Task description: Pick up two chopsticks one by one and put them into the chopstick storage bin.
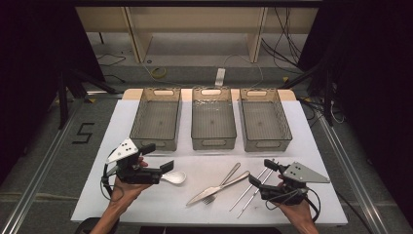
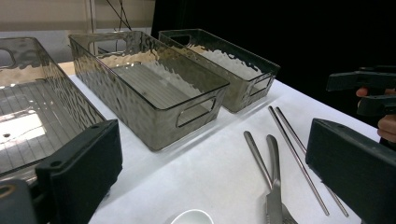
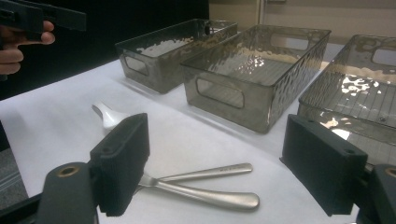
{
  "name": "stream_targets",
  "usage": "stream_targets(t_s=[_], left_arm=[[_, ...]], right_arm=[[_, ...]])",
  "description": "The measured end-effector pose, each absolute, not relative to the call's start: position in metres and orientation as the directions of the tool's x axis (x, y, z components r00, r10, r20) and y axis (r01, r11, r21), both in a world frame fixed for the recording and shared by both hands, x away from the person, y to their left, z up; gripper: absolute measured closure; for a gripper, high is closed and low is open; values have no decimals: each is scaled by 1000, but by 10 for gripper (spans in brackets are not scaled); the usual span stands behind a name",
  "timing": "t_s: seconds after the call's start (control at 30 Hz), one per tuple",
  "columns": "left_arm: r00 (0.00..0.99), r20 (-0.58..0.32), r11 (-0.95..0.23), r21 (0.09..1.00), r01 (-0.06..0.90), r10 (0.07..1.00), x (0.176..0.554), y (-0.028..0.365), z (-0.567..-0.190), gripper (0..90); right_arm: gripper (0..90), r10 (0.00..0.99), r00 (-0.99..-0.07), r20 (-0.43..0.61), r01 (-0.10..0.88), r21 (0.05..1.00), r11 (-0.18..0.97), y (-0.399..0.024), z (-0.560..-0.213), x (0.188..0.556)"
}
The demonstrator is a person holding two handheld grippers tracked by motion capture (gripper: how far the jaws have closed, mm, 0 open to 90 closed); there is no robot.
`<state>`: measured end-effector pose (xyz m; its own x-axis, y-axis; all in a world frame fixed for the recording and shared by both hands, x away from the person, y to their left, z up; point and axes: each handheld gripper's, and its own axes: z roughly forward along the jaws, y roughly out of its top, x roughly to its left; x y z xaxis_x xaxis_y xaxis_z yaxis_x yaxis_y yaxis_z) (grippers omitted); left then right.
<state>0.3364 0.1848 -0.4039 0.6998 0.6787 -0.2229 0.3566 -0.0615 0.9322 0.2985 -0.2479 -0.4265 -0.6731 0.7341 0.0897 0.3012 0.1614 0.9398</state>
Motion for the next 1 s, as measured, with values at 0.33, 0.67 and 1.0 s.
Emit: stream_targets(t_s=[0.33, 0.67, 1.0], left_arm=[[697, -221, -62, 932, 357, 682, 337, 186, -404, 31], [697, -223, -61, 932, 358, 682, 337, 186, -404, 31], [697, -221, -63, 932, 358, 682, 337, 186, -404, 31]], right_arm=[[239, 709, -702, 63, 312, 923, 227, -253, -420, 305], [240, 678, -735, -11, 324, 873, 365, -253, -408, 314], [250, 525, -841, -131, 325, 653, 684, -254, -397, 346]])
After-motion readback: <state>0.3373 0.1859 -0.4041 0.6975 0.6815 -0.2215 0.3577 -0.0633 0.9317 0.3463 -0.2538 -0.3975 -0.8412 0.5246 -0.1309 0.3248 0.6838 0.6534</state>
